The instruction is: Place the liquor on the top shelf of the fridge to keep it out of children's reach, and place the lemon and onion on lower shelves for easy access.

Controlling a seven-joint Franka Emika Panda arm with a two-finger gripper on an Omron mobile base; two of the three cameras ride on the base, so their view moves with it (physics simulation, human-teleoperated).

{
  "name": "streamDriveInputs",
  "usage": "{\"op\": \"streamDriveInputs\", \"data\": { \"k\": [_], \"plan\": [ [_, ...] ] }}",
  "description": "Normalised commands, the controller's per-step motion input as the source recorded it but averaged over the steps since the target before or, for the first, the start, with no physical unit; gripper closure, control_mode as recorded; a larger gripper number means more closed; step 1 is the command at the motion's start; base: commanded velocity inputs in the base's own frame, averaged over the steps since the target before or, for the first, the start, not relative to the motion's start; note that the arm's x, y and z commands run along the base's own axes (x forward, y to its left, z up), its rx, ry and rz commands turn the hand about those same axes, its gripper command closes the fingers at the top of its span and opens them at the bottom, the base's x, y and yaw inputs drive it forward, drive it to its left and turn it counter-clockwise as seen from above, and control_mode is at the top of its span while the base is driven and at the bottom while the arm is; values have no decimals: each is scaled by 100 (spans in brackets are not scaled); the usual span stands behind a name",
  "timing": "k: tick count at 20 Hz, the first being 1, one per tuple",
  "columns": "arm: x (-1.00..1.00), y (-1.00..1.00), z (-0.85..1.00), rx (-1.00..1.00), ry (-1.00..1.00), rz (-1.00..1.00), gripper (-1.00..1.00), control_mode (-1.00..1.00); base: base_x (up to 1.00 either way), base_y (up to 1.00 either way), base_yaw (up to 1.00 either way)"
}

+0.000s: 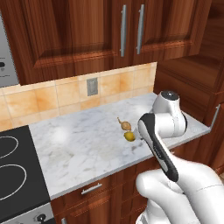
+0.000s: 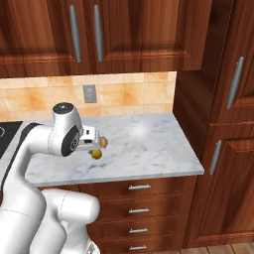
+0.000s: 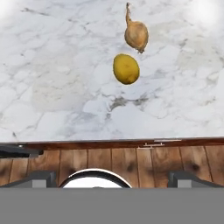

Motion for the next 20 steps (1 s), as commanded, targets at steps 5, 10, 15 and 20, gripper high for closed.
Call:
{"op": "streamDriveInputs", "data": {
  "k": [5, 10, 15, 20],
  "plan": [
    [47, 0, -37, 0, 8, 0, -100, -100, 0, 0, 0],
    [45, 0, -40, 0, 5, 0, -100, -100, 0, 0, 0],
    [43, 0, -42, 0, 4, 0, -100, -100, 0, 0, 0],
    [39, 0, -38, 0, 2, 0, -100, -100, 0, 0, 0]
  ]
}}
